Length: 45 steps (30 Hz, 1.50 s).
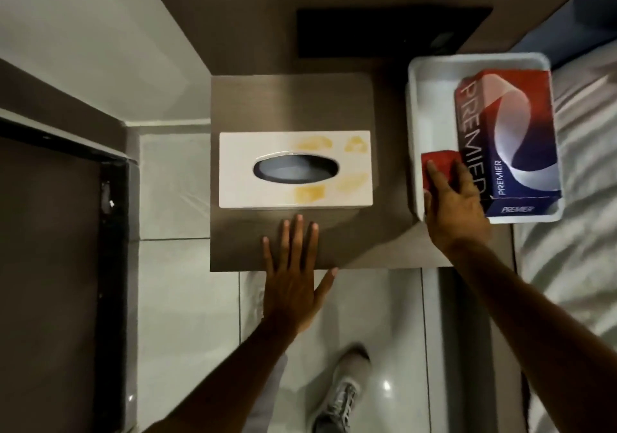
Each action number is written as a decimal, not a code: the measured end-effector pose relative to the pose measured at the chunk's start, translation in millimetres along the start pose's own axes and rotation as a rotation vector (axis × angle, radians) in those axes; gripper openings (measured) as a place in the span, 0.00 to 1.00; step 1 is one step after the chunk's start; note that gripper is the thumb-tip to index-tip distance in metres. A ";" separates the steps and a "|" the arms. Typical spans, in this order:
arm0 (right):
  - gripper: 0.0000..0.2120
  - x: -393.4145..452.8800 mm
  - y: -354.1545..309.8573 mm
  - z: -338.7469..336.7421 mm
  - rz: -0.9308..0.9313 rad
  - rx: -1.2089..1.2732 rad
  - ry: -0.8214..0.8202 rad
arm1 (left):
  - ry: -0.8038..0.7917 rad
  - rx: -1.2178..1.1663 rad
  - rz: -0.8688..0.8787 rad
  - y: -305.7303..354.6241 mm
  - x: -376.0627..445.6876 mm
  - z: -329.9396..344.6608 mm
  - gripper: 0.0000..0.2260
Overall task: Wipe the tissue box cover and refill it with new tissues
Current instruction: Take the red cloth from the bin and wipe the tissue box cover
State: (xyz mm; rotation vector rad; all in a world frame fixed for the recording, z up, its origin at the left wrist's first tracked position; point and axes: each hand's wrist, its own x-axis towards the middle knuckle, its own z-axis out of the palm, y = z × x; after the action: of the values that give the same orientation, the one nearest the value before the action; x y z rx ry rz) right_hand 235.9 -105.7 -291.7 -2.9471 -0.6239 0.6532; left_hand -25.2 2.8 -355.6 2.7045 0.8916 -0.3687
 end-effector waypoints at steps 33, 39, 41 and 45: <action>0.32 5.7 -167.6 46.6 -0.170 0.123 0.208 | 0.243 -0.133 -0.011 -125.8 136.5 -89.3 0.25; 0.33 0.0 -216.5 60.1 -0.377 0.035 0.128 | 0.264 -0.148 -0.087 -129.9 137.4 -81.2 0.24; 0.33 -2.9 -202.8 58.7 -0.523 -0.032 0.070 | 0.264 -0.175 -0.130 -128.8 133.7 -79.3 0.24; 0.31 3.7 -159.4 42.9 -0.443 0.002 0.045 | 0.262 -0.210 -0.132 -115.3 129.5 -79.5 0.25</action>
State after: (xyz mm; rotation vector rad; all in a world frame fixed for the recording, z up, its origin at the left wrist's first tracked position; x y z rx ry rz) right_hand 161.4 40.6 -309.4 -2.6679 -1.2152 0.5350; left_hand 17.7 188.2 -343.0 2.5425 1.1154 0.0557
